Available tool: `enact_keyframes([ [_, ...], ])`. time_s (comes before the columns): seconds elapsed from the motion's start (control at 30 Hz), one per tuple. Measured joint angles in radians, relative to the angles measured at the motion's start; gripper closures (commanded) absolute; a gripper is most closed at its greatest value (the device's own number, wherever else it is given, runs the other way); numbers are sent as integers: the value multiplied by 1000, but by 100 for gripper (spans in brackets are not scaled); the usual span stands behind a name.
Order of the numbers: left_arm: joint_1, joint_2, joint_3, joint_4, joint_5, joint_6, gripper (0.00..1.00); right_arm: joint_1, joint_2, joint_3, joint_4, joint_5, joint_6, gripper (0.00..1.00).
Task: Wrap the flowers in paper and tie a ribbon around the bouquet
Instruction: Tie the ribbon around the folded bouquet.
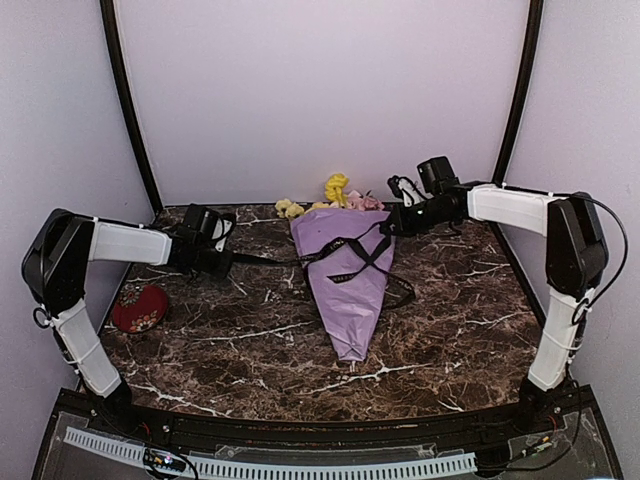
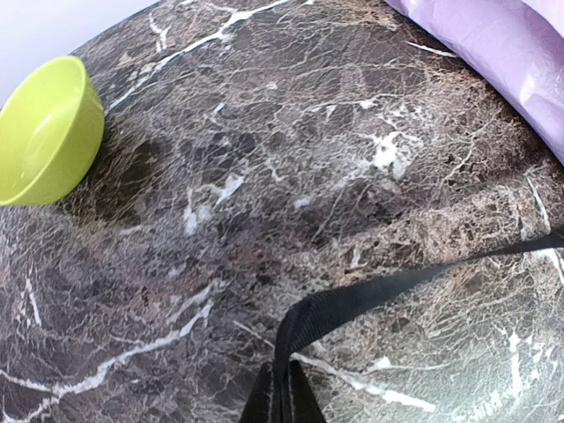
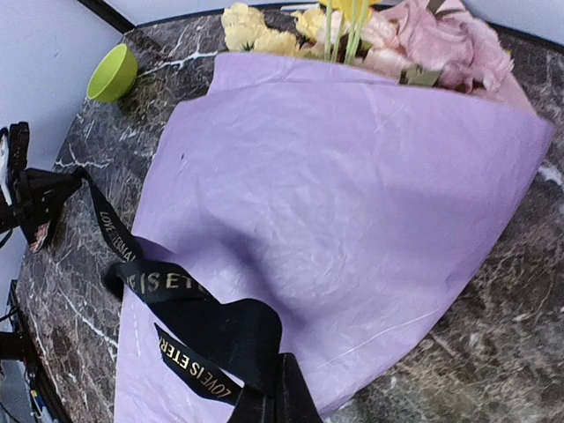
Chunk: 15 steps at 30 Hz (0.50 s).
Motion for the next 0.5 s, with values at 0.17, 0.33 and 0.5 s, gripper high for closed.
enact_keyframes([
  [0.17, -1, -12, -11, -32, -49, -76, 100, -6, 26, 75, -36, 29, -37, 100],
  [0.33, 0, -20, -42, -63, -81, -154, 100, -6, 23, 63, -64, 20, -55, 100],
  [0.5, 10, -28, -66, -82, -102, -188, 100, -38, -5, 3, -71, -3, -52, 100],
])
